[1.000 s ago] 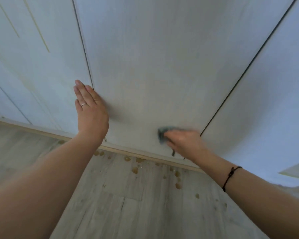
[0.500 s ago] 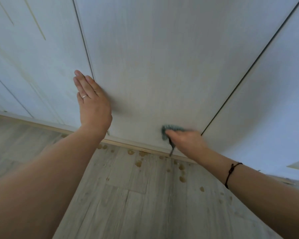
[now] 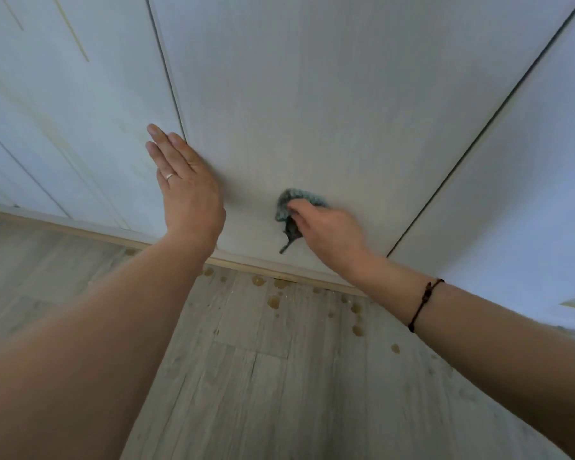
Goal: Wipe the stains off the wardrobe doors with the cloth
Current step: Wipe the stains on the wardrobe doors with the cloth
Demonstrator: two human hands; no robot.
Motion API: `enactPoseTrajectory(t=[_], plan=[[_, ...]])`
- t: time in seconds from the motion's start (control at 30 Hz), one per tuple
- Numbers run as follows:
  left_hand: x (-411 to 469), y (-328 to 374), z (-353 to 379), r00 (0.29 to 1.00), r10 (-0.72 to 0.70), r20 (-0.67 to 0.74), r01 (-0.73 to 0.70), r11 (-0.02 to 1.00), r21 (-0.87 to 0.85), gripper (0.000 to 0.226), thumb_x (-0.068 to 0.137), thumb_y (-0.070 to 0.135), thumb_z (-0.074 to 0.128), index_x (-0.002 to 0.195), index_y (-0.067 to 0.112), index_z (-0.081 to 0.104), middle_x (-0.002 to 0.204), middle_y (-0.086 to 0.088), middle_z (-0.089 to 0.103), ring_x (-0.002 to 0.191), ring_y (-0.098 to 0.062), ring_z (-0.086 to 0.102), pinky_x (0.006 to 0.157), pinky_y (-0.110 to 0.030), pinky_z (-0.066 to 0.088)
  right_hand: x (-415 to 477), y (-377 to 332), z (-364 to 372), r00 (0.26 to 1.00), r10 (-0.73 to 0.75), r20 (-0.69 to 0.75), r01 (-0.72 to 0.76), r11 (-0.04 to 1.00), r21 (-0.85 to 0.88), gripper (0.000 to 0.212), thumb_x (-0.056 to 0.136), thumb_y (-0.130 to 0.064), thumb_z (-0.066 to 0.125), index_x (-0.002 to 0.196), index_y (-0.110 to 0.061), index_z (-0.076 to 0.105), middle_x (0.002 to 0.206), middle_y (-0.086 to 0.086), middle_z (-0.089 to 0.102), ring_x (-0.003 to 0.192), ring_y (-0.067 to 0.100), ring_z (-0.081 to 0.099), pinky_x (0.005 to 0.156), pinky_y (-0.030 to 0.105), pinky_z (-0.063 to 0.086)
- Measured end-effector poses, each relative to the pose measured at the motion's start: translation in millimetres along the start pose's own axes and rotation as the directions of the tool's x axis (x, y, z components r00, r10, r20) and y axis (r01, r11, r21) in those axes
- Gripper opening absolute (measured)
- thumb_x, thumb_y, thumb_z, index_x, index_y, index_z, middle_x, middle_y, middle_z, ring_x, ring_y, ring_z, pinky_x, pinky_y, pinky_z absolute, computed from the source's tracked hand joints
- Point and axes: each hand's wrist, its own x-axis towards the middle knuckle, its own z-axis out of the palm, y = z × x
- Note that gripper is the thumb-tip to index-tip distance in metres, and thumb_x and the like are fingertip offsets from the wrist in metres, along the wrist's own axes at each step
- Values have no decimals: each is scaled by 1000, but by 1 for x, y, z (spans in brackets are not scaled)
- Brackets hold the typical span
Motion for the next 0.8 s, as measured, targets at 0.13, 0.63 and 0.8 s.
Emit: enactPoseTrajectory(t=[0.13, 0.63, 0.8], plan=[[0, -3, -1, 1000, 20, -1, -20, 1000, 3, 87, 85, 3, 50, 145, -23, -8, 151, -48, -4, 144, -59, 10, 113, -48, 39, -20, 6, 11, 948, -77, 307, 92, 995, -36, 26, 96, -25, 49, 118, -17, 62, 80, 3, 69, 63, 26, 65, 46, 32, 43], [-1, -3, 3, 1000, 4, -21, -3, 999, 48, 78, 91, 2, 46, 146, -23, -4, 151, -48, 2, 144, -58, 14, 113, -49, 39, -83, 43, 16, 918, -121, 377, 198, 965, -172, 43, 62, -18, 91, 96, -20, 66, 52, -2, 53, 37, 21, 50, 31, 24, 35], [3, 2, 1, 998, -59, 0, 58, 997, 47, 80, 93, 6, 46, 147, -21, -7, 154, -43, -2, 147, -52, 12, 118, -50, 31, -99, 80, -35, 896, -60, 441, 168, 963, -210, 39, 64, -20, 90, 97, -20, 70, 53, -1, 56, 35, 22, 50, 31, 23, 36]])
